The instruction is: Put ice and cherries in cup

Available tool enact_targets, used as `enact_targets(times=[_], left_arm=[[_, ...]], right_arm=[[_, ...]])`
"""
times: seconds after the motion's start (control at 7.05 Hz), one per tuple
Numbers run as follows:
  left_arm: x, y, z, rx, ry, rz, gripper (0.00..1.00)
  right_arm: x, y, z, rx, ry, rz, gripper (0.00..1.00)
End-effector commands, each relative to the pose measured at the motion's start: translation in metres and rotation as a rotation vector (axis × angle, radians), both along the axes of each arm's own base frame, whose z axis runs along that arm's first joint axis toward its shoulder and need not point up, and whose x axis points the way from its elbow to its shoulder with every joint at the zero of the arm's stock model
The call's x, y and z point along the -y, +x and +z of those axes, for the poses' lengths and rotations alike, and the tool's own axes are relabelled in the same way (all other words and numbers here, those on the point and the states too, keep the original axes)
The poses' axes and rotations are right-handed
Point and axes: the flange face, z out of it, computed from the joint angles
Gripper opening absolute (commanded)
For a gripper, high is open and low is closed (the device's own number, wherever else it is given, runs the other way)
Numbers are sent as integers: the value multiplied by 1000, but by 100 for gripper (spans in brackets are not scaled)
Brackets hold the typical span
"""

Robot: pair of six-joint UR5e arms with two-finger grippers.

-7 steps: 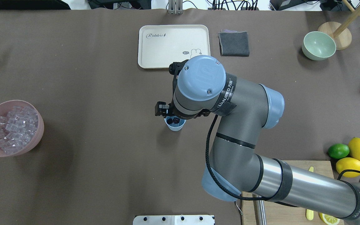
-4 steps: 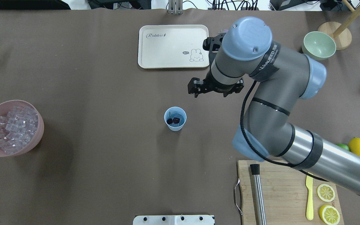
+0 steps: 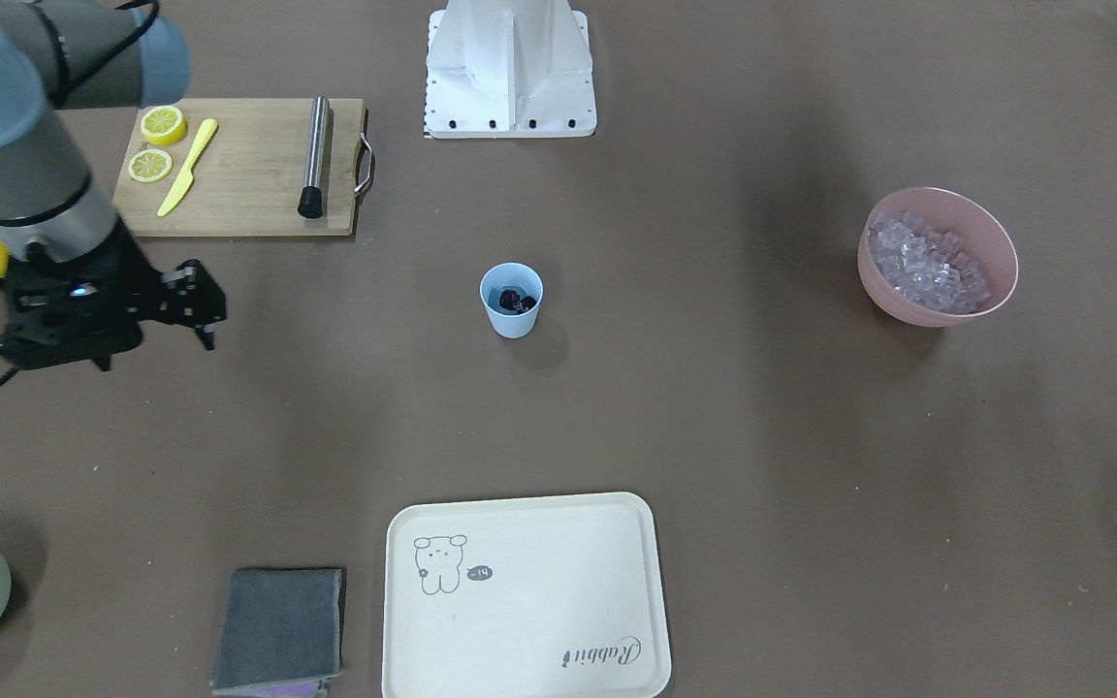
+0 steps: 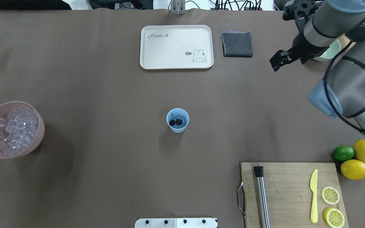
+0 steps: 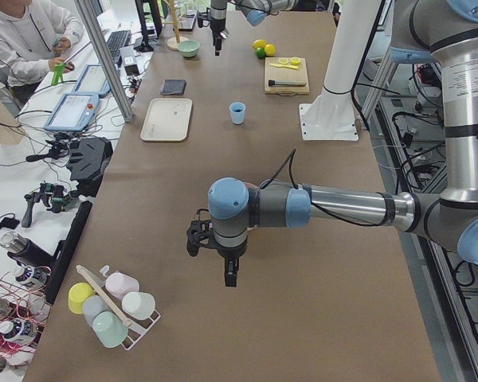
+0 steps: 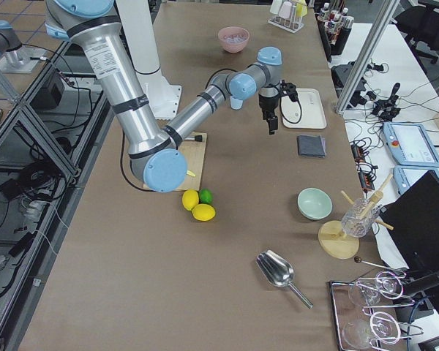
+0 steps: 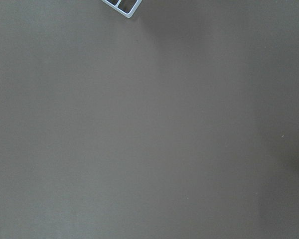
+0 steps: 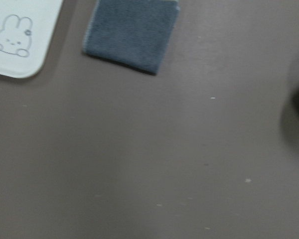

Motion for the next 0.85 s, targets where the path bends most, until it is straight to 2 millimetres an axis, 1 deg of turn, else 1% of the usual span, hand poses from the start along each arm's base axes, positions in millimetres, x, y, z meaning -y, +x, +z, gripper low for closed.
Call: enact_targets(times=[0.0, 0.14, 0.28, 0.43, 0.57, 0.71], left_arm=[[9, 24, -9, -16, 8, -2, 99], [7, 24, -6, -17, 3, -1, 99], [6, 24, -5, -20, 0, -1, 99], [5, 23, -4, -21, -2, -3, 99], [3, 19, 2, -18, -17, -12, 99], [-2, 6, 5, -19, -28, -40, 99]], right_arm=[[-9, 155, 101, 21, 23, -79, 100], [-26, 214, 138, 2, 12, -39, 100], [-50, 244, 175, -20, -42, 2, 100], [-78, 266, 219, -54, -87, -7, 100], [-91, 280, 241, -126, -120, 17, 100], [-96, 282, 253, -153, -146, 26, 100]])
